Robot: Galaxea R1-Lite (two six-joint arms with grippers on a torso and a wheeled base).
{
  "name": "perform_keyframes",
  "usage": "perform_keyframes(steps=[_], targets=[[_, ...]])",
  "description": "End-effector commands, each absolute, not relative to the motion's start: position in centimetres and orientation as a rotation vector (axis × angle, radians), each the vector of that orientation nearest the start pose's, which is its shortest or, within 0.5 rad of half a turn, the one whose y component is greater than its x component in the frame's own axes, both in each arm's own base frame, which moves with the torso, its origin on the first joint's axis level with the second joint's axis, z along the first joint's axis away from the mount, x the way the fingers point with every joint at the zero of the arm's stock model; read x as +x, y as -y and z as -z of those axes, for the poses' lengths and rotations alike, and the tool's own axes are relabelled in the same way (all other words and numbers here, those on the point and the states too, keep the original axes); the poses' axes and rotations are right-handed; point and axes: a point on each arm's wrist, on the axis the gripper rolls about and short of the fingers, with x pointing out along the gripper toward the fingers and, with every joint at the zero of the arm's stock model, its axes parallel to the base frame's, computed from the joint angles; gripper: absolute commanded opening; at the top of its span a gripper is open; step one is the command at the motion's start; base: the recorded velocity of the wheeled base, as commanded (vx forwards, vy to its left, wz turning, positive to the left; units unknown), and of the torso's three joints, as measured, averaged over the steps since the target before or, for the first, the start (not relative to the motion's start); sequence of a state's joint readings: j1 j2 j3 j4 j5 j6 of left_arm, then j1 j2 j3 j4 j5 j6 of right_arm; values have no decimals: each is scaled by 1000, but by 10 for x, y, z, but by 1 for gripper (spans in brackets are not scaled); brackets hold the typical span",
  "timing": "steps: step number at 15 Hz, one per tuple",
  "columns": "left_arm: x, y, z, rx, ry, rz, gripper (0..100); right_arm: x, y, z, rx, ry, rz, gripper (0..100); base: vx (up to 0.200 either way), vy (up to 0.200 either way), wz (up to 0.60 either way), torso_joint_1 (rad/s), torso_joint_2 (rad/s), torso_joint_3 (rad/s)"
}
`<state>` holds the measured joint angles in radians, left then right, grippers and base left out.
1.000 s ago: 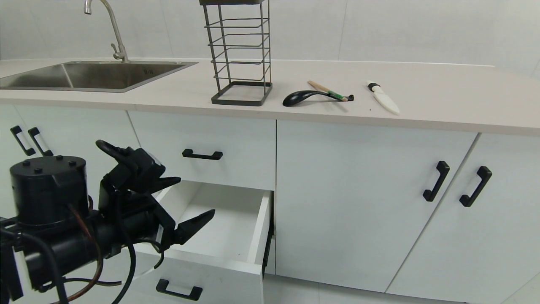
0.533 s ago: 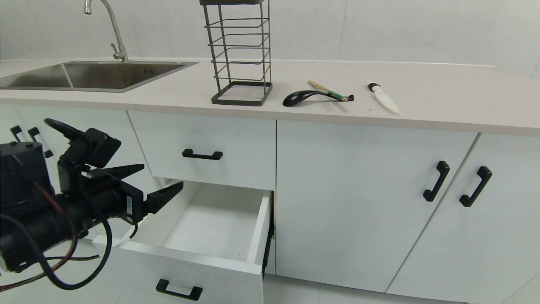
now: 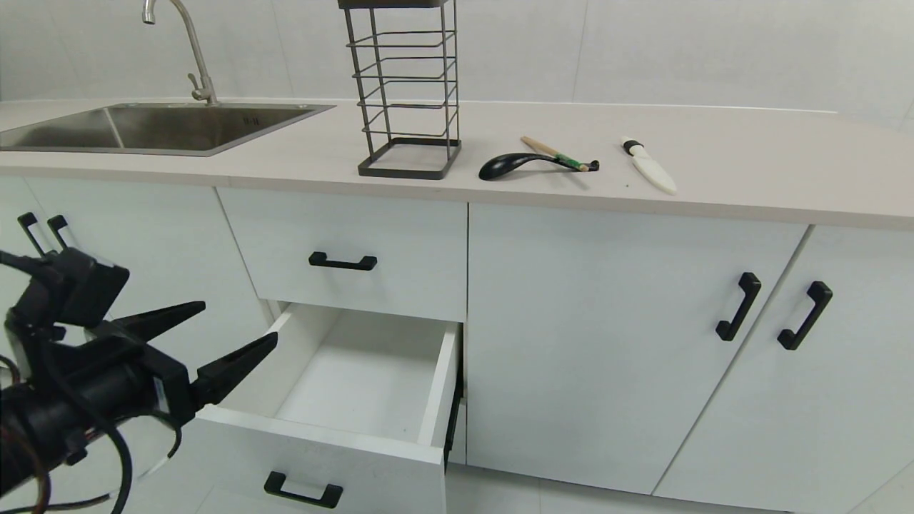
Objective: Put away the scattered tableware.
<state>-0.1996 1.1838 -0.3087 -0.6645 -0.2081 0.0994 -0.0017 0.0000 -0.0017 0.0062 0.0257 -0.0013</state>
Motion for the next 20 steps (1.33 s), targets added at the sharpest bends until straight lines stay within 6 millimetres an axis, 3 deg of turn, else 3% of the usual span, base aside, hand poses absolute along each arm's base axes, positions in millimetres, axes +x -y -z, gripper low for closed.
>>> perform_keyframes(steps=[1, 10, 20], targets=[[124, 30, -168, 97, -143, 412, 100, -23, -1, -75, -1, -6, -25, 0, 0, 0, 0, 0, 0, 0], [50, 10, -152, 95, 56, 300, 100, -23, -1, -75, -1, -6, -25, 0, 0, 0, 0, 0, 0, 0], [-8, 4, -89, 83, -64, 288, 100, -23, -1, -75, -1, -6, -25, 0, 0, 0, 0, 0, 0, 0]])
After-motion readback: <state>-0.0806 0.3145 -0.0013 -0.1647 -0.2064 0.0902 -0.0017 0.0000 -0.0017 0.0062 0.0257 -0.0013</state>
